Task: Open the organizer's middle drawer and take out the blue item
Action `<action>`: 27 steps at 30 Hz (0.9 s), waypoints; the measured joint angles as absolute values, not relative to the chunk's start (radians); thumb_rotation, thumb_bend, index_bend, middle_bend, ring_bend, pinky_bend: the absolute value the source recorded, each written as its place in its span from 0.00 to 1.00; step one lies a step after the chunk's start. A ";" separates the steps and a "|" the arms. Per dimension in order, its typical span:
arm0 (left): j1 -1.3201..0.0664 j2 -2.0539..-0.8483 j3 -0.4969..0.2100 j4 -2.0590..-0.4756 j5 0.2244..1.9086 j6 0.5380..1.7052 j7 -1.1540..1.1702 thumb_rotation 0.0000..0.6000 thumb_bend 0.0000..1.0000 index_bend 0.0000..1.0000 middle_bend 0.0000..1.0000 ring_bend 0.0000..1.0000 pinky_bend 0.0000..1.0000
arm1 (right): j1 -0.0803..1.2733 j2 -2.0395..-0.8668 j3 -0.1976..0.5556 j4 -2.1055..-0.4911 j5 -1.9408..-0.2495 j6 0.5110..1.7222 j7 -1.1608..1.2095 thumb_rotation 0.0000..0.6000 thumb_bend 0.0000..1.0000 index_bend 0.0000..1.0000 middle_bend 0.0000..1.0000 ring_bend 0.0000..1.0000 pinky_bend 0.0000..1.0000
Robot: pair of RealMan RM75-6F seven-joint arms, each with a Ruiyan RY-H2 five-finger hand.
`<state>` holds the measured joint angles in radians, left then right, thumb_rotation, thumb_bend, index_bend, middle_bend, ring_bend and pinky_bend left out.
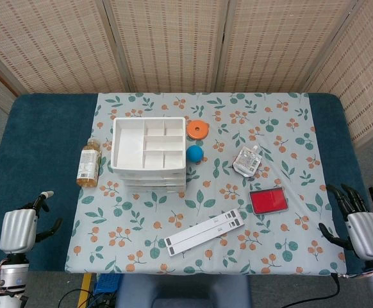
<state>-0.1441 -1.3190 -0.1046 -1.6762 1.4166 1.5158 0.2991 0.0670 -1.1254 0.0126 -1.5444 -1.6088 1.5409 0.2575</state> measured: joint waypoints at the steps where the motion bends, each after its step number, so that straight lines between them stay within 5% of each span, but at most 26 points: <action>1: -0.145 -1.317 -0.104 -1.679 1.415 1.513 0.304 1.00 0.24 0.27 0.51 0.57 0.69 | 0.067 -1.125 0.013 -1.545 -1.610 1.542 0.257 1.00 0.33 0.00 0.14 0.02 0.04; 15: -0.158 -1.299 -0.106 -1.714 1.397 1.479 0.302 1.00 0.24 0.27 0.51 0.57 0.69 | 0.056 -1.124 0.029 -1.546 -1.605 1.572 0.261 1.00 0.33 0.00 0.14 0.02 0.04; 27: -0.225 -1.263 -0.094 -1.793 1.438 1.335 0.092 1.00 0.24 0.29 0.51 0.57 0.69 | 0.068 -1.114 0.050 -1.553 -1.590 1.563 0.241 1.00 0.33 0.00 0.14 0.02 0.04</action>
<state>-0.2249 -1.2634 -0.0942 -1.7927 1.4380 1.3352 0.0921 0.0676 -1.1138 0.0501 -1.5530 -1.5896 1.5628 0.2406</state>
